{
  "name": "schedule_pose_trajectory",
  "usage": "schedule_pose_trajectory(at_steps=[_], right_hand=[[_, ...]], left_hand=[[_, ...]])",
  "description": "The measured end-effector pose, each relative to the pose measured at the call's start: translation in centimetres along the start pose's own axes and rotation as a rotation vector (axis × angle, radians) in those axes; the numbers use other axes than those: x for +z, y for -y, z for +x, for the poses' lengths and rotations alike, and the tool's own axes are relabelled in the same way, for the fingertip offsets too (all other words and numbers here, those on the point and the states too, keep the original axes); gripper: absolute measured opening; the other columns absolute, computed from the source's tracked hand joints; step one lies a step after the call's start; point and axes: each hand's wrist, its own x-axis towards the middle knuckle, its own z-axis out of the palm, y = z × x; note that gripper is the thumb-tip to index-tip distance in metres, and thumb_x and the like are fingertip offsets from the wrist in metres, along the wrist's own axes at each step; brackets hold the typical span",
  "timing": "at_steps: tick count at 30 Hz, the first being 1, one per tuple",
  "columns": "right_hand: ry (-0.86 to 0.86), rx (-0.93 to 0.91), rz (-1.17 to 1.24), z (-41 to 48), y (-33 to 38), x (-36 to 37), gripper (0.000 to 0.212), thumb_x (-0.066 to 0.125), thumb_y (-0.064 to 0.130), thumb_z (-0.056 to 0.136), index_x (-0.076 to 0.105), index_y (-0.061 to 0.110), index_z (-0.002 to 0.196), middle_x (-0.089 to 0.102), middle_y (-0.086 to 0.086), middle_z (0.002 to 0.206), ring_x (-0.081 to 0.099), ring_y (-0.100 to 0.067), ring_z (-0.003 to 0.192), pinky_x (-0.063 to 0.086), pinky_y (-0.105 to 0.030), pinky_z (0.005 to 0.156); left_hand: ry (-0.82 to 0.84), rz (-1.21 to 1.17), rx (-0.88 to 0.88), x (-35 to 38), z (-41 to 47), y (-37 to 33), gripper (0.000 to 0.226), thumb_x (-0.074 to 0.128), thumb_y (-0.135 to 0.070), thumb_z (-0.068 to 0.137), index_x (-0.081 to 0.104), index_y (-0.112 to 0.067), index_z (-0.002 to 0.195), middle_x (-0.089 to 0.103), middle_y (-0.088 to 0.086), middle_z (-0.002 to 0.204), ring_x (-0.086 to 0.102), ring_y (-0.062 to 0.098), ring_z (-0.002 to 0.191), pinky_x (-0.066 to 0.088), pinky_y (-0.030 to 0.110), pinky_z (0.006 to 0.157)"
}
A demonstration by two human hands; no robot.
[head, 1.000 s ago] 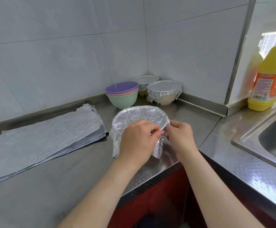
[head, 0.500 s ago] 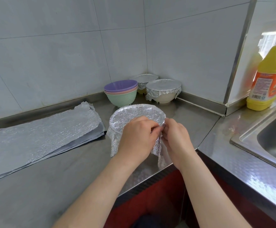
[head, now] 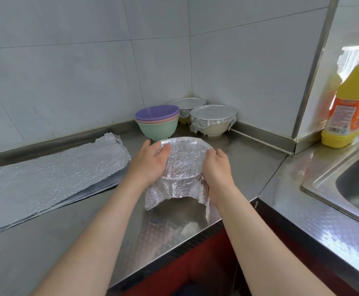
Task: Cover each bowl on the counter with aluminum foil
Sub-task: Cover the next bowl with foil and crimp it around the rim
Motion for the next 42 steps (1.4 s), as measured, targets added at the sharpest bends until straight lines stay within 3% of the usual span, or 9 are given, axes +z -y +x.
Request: schedule_pose_trajectory(at_steps=[6,11,15,19,23,30,35,39,42], right_hand=[[-0.024,-0.069,-0.107,0.8,-0.3,0.4,0.022,0.028,0.018,0.101,0.04,0.02,0.083,0.033,0.009,0.076,0.035,-0.007,0.067,0.03,-0.023,0.06],[0.14,0.018,-0.064,0.3,0.8,-1.3,0.058,0.04,0.046,0.098,0.033,0.017,0.148,0.041,0.002,0.146,0.041,-0.021,0.133,0.033,-0.044,0.112],[0.241,0.027,-0.064,-0.3,0.9,-4.6,0.082,0.056,0.065,0.078,0.035,0.028,0.148,0.044,0.008,0.147,0.042,-0.017,0.135,0.034,-0.046,0.112],[0.289,-0.029,-0.182,-1.4,-0.4,-7.1,0.059,0.06,0.03,0.092,0.039,0.022,0.147,0.049,0.01,0.142,0.05,-0.011,0.127,0.039,-0.038,0.109],[0.315,-0.118,-0.246,-3.3,-0.6,-6.3,0.033,0.048,0.005,0.094,0.067,0.018,0.118,0.067,0.015,0.077,0.055,0.004,0.06,0.042,-0.011,0.059],[0.023,-0.274,-0.431,-3.8,-1.8,-4.2,0.025,0.046,0.011,0.091,0.058,-0.001,0.073,0.04,0.001,0.051,0.035,-0.015,0.054,0.035,-0.031,0.054],[0.045,-0.075,-0.006,-4.6,-1.6,-2.0,0.021,0.041,0.009,0.086,0.058,-0.001,0.079,0.048,-0.008,0.066,0.04,-0.02,0.067,0.033,-0.034,0.06],[0.151,0.055,0.149,-4.4,-2.2,-1.1,0.068,0.046,0.067,0.078,0.057,0.017,0.123,0.057,0.004,0.115,0.055,-0.013,0.113,0.044,-0.038,0.102],[0.192,0.009,0.062,-4.7,-2.5,-0.6,0.095,0.042,0.093,0.06,0.052,0.018,0.118,0.046,0.006,0.133,0.042,-0.015,0.134,0.035,-0.045,0.113]], left_hand=[[0.021,0.094,0.007,0.3,0.0,0.0,0.058,0.022,-0.052,0.101,0.036,-0.021,0.148,0.018,0.005,0.16,0.016,0.019,0.146,0.018,0.037,0.113],[0.062,0.077,-0.06,-0.2,0.0,0.1,0.068,0.02,-0.06,0.097,0.036,-0.017,0.147,0.015,0.006,0.161,0.011,0.019,0.148,0.017,0.041,0.114],[0.076,0.133,-0.082,-1.2,-1.5,0.1,0.085,0.024,-0.078,0.085,0.049,-0.012,0.133,0.043,0.011,0.145,0.042,0.029,0.131,0.035,0.045,0.106],[-0.214,0.171,0.223,-0.9,-4.5,0.2,0.05,0.052,-0.053,0.092,0.059,-0.021,0.129,0.049,0.002,0.141,0.044,0.024,0.129,0.034,0.034,0.103],[-0.236,0.073,0.568,1.5,-6.0,-0.4,0.024,0.065,-0.04,0.086,0.075,-0.023,0.1,0.064,-0.009,0.097,0.057,0.014,0.096,0.047,0.031,0.083],[-0.292,0.095,0.676,3.4,-5.3,-0.9,0.016,0.066,-0.03,0.084,0.076,-0.017,0.088,0.061,-0.006,0.077,0.055,0.015,0.077,0.039,0.021,0.071],[-0.322,0.147,0.72,3.9,-5.0,-1.3,0.018,0.064,-0.027,0.085,0.074,-0.012,0.082,0.061,-0.002,0.074,0.056,0.018,0.073,0.039,0.024,0.068],[-0.342,0.163,0.677,4.2,-4.9,-1.9,0.031,0.052,-0.033,0.087,0.072,-0.012,0.076,0.058,0.0,0.07,0.054,0.021,0.069,0.04,0.027,0.062],[-0.358,0.195,0.594,4.7,-4.9,-2.5,0.02,0.06,-0.019,0.081,0.067,-0.011,0.065,0.054,0.001,0.065,0.052,0.023,0.063,0.036,0.027,0.055]])
